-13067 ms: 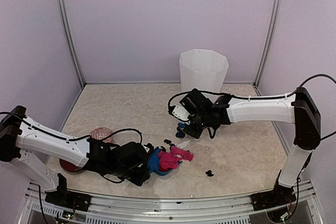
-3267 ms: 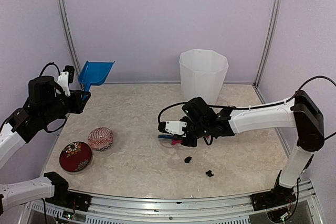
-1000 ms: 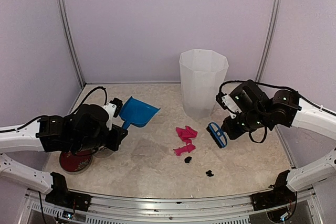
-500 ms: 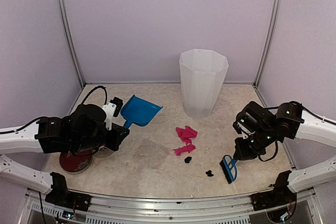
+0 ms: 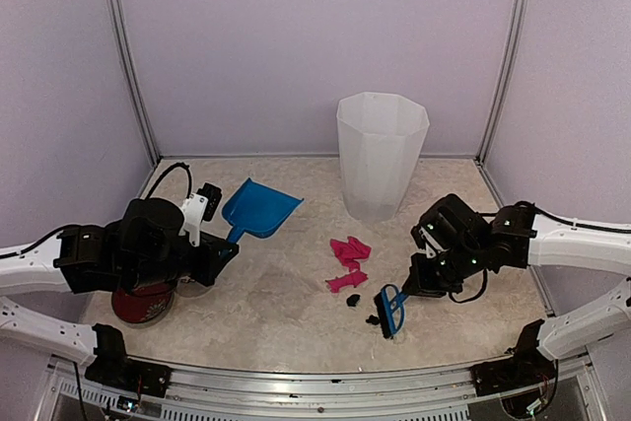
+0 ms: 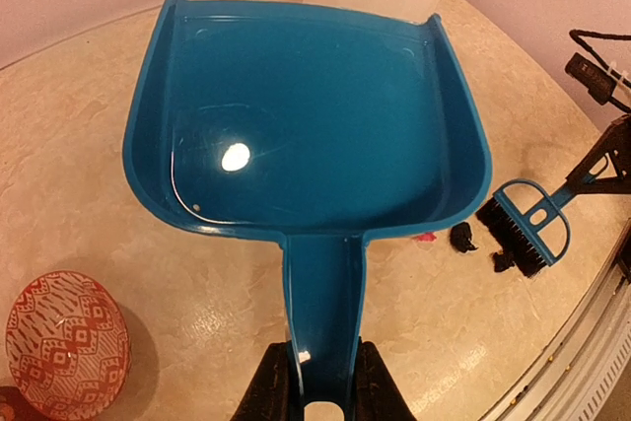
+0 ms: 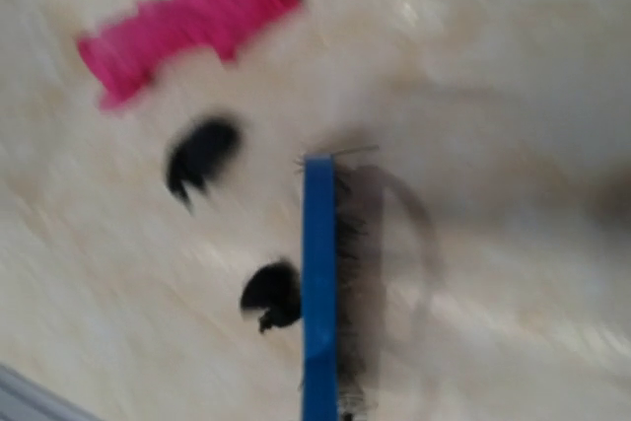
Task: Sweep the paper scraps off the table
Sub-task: Sweep the paper scraps at the center of the board.
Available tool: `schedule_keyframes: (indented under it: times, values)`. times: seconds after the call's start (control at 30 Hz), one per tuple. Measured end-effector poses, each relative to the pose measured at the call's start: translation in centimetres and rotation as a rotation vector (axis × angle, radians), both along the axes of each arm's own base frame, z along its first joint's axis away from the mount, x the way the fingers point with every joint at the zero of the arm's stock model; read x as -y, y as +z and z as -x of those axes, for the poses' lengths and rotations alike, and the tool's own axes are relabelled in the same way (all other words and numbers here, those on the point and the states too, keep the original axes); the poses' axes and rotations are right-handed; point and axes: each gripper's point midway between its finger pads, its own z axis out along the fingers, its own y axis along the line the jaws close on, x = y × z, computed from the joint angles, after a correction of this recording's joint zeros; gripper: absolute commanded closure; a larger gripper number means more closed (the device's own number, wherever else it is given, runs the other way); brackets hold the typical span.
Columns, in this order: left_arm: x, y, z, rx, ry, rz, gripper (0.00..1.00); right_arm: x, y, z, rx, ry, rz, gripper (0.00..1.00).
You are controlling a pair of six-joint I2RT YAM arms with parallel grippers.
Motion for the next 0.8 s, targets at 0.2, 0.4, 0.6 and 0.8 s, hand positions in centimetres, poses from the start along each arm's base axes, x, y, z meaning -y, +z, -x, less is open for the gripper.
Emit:
schedule_keyframes:
  times: [0.2, 0.4, 0.6, 0.8]
  values:
    - [-0.2, 0.1, 0.2, -0.008, 0.005, 0.024, 1.00, -2.8, 0.2, -3.0, 0.086, -0.056, -0.096, 1.00]
    - [-0.2, -0.2, 0.4, -0.034, 0.009, 0.032, 1.00, -4.9, 0.3, -5.4, 0.154, -0.096, -0.155, 1.00]
    - [-0.3, -0.5, 0.6, -0.051, 0.017, 0.038, 1.00, -4.6, 1.9, -6.8, 0.233, -0.098, -0.121, 1.00]
    - [-0.3, -0.6, 0.6, -0.054, 0.021, 0.037, 1.00, -2.8, 6.0, -6.8, 0.358, -0.046, -0.093, 1.00]
